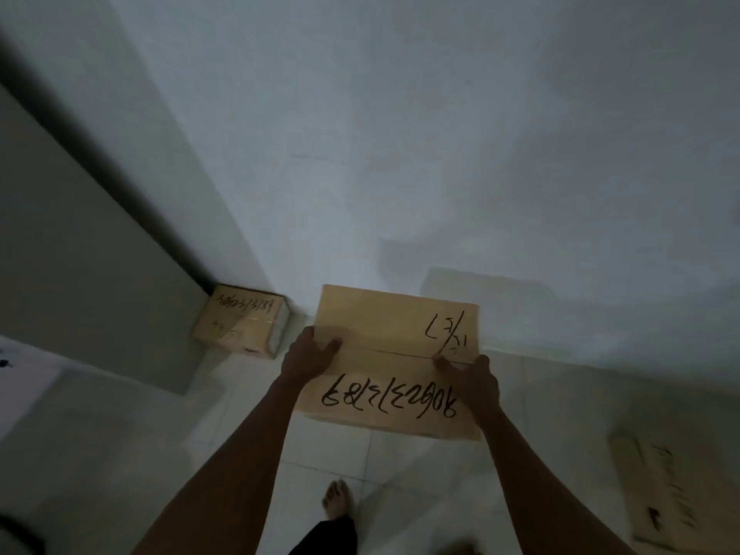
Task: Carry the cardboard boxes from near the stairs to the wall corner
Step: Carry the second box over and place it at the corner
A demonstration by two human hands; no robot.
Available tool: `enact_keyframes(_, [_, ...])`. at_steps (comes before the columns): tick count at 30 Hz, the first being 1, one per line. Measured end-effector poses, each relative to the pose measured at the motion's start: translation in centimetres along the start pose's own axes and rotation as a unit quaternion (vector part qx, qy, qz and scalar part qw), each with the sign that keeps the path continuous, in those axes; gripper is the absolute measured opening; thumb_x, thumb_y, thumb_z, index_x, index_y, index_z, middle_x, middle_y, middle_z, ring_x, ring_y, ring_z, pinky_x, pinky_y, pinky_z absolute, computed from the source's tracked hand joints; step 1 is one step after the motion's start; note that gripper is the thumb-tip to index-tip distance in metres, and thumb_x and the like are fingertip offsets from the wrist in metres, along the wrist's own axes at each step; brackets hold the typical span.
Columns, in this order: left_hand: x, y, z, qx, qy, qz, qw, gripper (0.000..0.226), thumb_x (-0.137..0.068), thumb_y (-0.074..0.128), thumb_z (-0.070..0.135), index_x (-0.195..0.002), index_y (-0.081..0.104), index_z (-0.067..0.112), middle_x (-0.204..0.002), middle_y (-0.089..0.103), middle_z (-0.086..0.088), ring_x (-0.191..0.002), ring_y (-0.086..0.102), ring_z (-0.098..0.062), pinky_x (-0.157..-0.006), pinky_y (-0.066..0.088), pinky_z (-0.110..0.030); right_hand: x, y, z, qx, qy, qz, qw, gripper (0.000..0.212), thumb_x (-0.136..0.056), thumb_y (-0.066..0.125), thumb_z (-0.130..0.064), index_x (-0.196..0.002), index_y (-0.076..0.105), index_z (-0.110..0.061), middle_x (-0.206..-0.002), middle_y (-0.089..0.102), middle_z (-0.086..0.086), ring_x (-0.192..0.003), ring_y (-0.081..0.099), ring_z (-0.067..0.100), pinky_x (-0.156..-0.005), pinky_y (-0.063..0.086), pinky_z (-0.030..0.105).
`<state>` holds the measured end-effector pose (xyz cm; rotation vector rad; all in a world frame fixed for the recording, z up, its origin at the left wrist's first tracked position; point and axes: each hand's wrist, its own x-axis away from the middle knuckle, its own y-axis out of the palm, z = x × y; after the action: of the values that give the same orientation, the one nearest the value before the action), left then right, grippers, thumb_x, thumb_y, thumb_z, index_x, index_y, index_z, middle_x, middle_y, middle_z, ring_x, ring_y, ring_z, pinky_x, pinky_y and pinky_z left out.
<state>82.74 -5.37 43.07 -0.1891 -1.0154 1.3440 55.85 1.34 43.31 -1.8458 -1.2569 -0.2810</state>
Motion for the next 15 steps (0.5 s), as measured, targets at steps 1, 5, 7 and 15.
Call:
enact_keyframes(1, [-1.1,-1.6,-0.9,0.006,-0.004,0.008,1.0,0.066,-0.087,0.061,0.049,-0.134,0.046,0.004,-0.131,0.059,-0.016,-0.118,0.058,-0.036,-0.097,0.049,-0.045,-0.2,2.0,-1.4,0.006,-0.004,-0.004,1.0,0.081,-0.075,0.072,-0.059,-0.127,0.041,-0.005,-0.126,0.06,0.018,-0.111,0.061,0.037,-0.087,0.051,0.041])
enact_keyframes(5, [-5.2,-7.3,-4.7,0.034,-0.04,0.014,0.999,0.066,-0.087,0.061,0.049,-0.135,0.043,0.008,-0.127,0.06,-0.016,-0.11,0.062,-0.034,-0.093,0.053,-0.05,-0.5,9.1,-6.1,0.025,-0.008,-0.021,0.999,0.081,-0.077,0.071,-0.057,-0.129,0.039,-0.005,-0.127,0.059,0.018,-0.112,0.06,0.037,-0.084,0.048,0.039])
enact_keyframes(7, [-7.5,-9.8,-6.4,0.041,-0.05,0.018,0.998,0.065,-0.087,0.061,0.048,-0.135,0.044,0.008,-0.128,0.06,-0.016,-0.111,0.061,-0.034,-0.094,0.052,-0.049,-0.9,12.3,-8.3,0.036,-0.008,-0.026,0.999,0.081,-0.077,0.071,-0.058,-0.129,0.039,-0.005,-0.126,0.06,0.018,-0.112,0.061,0.037,-0.084,0.048,0.039])
enact_keyframes(15, [-17.7,-17.4,-12.5,0.037,-0.095,0.043,0.994,0.069,-0.085,0.061,0.053,-0.136,0.045,0.01,-0.131,0.058,-0.016,-0.114,0.06,-0.036,-0.096,0.051,-0.05,-4.9,24.0,-16.3,0.063,-0.027,-0.074,0.995,0.074,-0.08,0.069,-0.056,-0.127,0.04,-0.007,-0.121,0.063,0.015,-0.102,0.064,0.032,-0.076,0.048,0.034])
